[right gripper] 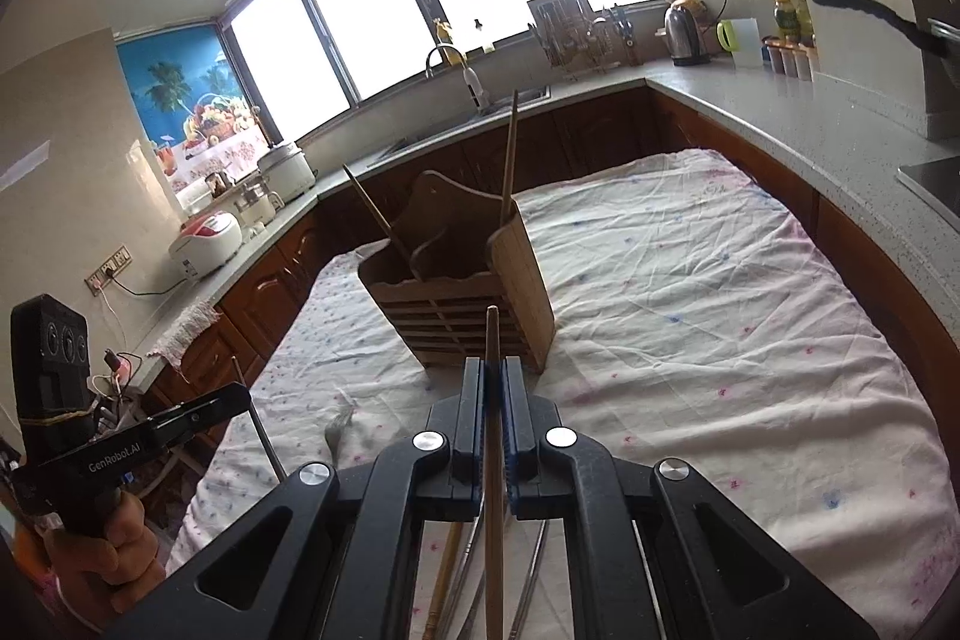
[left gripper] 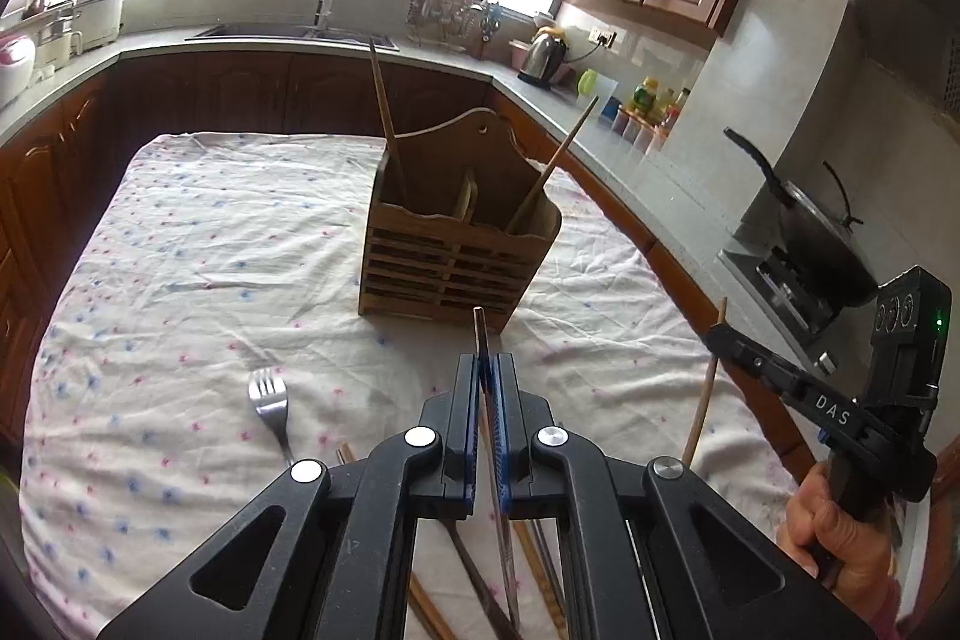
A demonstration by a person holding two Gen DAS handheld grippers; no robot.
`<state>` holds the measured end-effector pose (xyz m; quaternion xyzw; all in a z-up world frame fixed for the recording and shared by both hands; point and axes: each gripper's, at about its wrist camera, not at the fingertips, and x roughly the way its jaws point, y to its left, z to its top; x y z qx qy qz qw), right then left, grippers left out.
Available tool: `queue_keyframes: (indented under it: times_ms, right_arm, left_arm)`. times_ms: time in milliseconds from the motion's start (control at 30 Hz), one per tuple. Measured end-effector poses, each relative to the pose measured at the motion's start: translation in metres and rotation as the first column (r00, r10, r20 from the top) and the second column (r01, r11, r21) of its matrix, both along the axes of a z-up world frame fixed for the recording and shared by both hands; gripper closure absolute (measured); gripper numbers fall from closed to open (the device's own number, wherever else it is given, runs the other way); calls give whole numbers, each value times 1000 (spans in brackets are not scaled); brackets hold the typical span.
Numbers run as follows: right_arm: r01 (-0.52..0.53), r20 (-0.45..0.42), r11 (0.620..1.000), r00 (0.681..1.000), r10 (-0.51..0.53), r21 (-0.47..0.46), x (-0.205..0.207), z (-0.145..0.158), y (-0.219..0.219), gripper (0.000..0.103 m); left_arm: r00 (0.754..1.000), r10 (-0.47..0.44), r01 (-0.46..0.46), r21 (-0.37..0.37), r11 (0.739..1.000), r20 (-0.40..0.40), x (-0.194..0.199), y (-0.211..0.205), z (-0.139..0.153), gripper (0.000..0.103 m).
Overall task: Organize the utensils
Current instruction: 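Lift the chopstick with the right gripper and carry it to the caddy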
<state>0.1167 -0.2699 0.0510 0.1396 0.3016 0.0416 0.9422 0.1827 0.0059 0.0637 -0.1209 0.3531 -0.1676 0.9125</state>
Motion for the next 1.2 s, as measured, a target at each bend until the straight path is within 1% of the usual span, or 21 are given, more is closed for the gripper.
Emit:
queue_keyframes:
  times_ms: [267,500,867,1200]
  right_arm:
    - [13,77,1000,997,-13,3,-14,21,0,98]
    - [28,149,999,989,-25,-17,-19,37,4,98]
    - [37,175,999,984,-33,-14,-15,40,5,98]
    - [29,197,999,980,-25,-18,0,46,9,98]
  left_arm:
    - [997,12,-11,-15,1000,74,-34,12,21,101]
    - [992,29,-27,-17,999,125,-48,15,31,101]
    - [984,44,-42,-18,999,173,-53,21,39,101]
    - [978,54,-50,-27,998,202,-43,29,44,101]
